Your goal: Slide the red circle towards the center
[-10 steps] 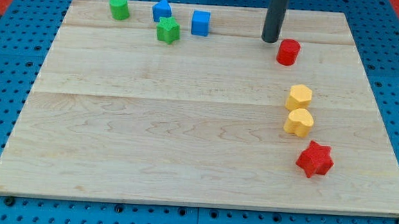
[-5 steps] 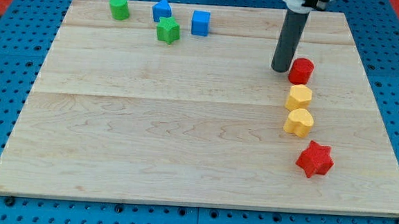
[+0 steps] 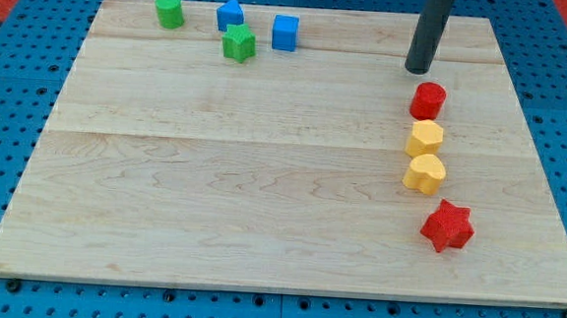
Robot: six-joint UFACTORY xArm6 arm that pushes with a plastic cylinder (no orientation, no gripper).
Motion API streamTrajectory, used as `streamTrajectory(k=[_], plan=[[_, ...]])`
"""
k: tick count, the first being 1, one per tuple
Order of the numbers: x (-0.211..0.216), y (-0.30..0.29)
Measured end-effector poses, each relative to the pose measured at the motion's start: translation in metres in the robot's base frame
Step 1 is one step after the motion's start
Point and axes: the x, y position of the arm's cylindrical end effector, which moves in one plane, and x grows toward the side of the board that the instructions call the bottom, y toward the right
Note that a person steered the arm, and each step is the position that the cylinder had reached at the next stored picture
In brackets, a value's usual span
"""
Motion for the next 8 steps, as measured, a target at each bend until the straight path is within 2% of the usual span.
streamTrajectory(k=[1, 2, 3, 4, 5, 6, 7, 8], plan=[[0.006, 0.000], [0.029, 0.000], [0.029, 0.000], [0.030, 0.032], [0.057, 0.084], [0.077, 0.107], [0.091, 0.079], [0.085, 0.061]])
